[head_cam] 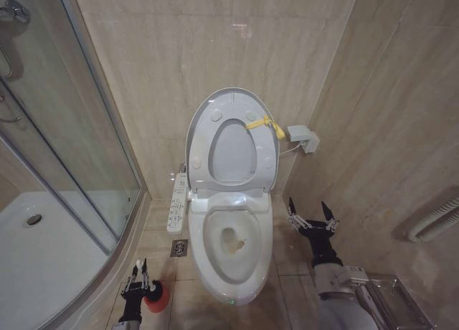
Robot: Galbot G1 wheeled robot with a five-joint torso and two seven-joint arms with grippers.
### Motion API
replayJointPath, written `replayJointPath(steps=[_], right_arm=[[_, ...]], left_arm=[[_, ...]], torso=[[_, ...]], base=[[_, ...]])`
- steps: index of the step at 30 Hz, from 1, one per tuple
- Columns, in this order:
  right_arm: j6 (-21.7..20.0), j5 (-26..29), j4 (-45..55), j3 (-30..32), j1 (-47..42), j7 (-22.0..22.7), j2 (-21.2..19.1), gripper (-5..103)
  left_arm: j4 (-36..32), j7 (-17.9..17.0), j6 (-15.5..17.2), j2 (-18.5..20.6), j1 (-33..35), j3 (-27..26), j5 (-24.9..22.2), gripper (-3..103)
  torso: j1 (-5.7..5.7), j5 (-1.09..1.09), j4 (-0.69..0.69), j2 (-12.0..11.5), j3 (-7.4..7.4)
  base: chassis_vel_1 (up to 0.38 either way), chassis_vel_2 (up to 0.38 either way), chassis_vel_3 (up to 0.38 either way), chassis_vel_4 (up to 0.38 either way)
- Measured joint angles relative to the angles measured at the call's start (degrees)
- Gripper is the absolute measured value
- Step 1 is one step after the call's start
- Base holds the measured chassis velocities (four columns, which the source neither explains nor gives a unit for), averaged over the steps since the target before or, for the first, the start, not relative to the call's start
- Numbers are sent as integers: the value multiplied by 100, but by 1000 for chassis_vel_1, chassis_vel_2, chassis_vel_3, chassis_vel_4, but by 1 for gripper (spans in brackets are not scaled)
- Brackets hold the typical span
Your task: Open the toilet lid, clean the toilet bowl with a toilet brush, close the toilet lid, and flush.
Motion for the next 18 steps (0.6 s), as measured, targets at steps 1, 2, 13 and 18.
replayJointPath(steps=[1, 2, 13, 18], right_arm=[[0, 0, 0, 0, 0, 0, 0, 100], [0, 0, 0, 0, 0, 0, 0, 100], [0, 0, 0, 0, 0, 0, 0, 100], [0, 0, 0, 0, -1, 0, 0, 100]], left_arm=[[-154, 0, -3, -1, 68, 0, 19, 22], [-267, -5, -3, 0, 121, -2, 44, 22], [-2015, -257, 236, 189, 1150, 9, 245, 22], [-2996, -397, 406, 278, 1555, 13, 353, 22]], torso=[[0, 0, 0, 0, 0], [0, 0, 0, 0, 0], [0, 0, 2, 0, 0], [0, 1, -1, 0, 0]], base=[[0, 0, 0, 0], [0, 0, 0, 0], [0, 0, 0, 0], [0, 0, 0, 0]])
